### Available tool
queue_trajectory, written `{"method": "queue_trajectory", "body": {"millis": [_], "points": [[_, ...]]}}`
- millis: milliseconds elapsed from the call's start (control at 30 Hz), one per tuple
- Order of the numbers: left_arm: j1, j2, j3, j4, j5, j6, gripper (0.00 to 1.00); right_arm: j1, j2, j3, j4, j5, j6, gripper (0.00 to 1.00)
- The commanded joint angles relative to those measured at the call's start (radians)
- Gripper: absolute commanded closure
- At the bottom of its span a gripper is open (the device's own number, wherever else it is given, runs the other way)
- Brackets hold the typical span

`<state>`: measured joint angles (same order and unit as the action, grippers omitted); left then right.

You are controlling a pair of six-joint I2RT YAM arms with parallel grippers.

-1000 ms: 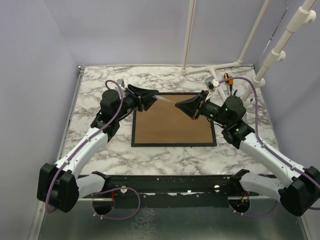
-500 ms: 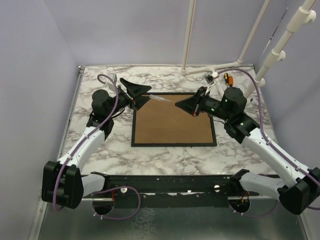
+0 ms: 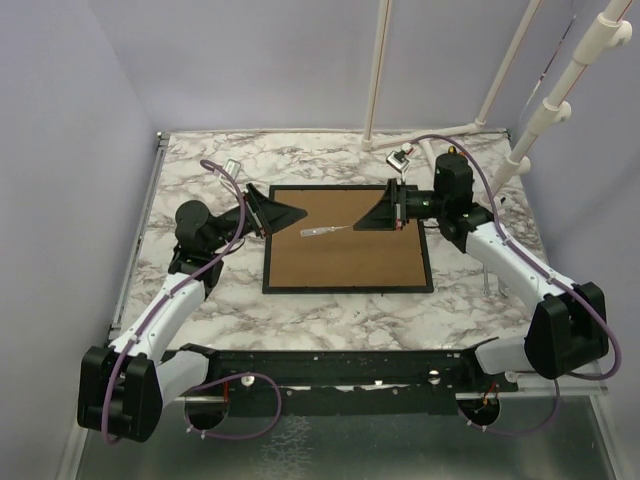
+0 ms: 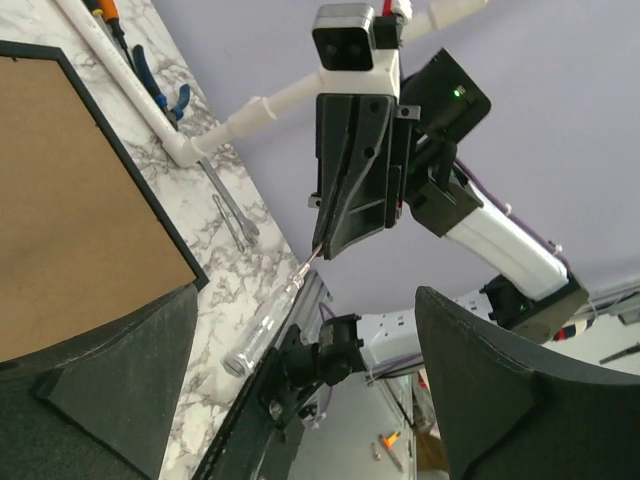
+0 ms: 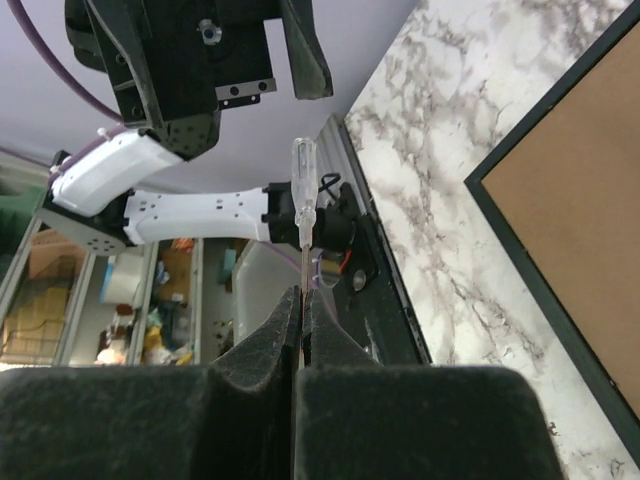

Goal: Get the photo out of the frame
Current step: Adjust the screwdriver.

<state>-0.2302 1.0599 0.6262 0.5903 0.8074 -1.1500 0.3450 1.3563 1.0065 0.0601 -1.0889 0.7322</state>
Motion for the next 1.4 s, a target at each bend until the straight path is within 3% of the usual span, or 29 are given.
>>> {"method": "queue_trajectory", "body": {"millis": [0,267,533,733,1067,1367], "points": [[-0.008,-0.007,-0.015,0.029,0.104,0.056,0.09,0.002,0.035,-0.011,0.069,-0.154,0.008,0.99],[-0.031,0.042,-0.023,0.028,0.107,0.042,0.08,0.003,0.056,-0.021,0.109,-0.163,0.013,0.99],[-0.150,0.113,0.036,0.029,0.121,0.015,0.29,0.003,0.092,0.002,0.115,-0.166,-0.017,0.99],[-0.159,0.109,0.049,0.029,0.116,0.008,0.40,0.003,0.093,-0.009,0.128,-0.180,-0.013,0.99],[-0.163,0.110,0.048,0.029,0.125,0.001,0.44,0.003,0.103,-0.023,0.200,-0.208,0.044,0.99],[-0.163,0.114,0.057,0.029,0.130,0.000,0.60,0.003,0.104,-0.027,0.189,-0.212,0.041,0.99]]}}
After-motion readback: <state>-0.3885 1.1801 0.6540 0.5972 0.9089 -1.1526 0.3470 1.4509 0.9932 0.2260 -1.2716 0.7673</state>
